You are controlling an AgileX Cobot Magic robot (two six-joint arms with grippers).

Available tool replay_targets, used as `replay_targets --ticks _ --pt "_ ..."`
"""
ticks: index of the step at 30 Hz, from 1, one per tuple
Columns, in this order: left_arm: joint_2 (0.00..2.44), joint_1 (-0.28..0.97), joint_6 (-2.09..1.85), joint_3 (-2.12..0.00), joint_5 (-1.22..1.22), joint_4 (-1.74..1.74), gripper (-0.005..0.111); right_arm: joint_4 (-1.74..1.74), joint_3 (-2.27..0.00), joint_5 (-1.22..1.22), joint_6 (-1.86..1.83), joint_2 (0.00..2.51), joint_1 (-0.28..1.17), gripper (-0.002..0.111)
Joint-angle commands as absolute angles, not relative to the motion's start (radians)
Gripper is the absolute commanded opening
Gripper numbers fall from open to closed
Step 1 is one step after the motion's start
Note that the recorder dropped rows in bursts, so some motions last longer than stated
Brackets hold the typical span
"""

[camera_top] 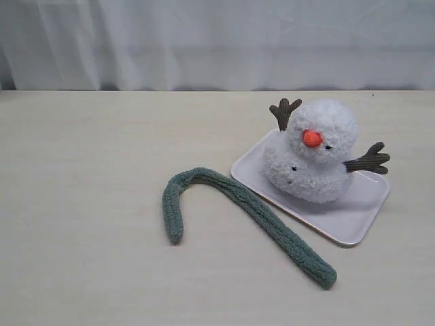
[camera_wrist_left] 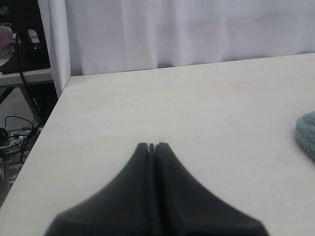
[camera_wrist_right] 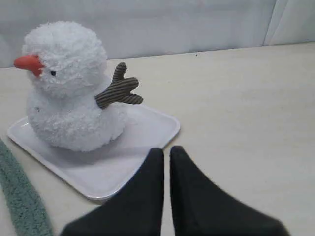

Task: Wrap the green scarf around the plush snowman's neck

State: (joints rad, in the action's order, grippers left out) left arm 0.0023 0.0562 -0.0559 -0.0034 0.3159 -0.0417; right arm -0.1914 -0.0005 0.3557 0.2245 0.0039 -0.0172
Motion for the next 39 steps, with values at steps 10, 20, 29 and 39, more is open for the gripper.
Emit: replay_targets --ticks 10,20,29,39 --pt "0.0 0.06 -0.058 0.0 0.309 -0.039 0.0 -0.218 0.0 -0.06 0.228 0.0 -0.023 0.004" --pt "0.0 0.06 -0.058 0.0 0.309 -0.039 0.0 -0.097 -0.008 -0.788 0.296 0.0 -0.021 0.004" --pt "0.0 0.06 -0.058 0.0 0.309 -0.039 0.0 -0.233 -0.487 0.078 0.397 0.214 -0.021 0.07" --pt "0.0 0.06 -0.058 0.0 0.309 -0.039 0.0 0.2 -0.695 0.55 -0.109 0.562 -0.021 0.077"
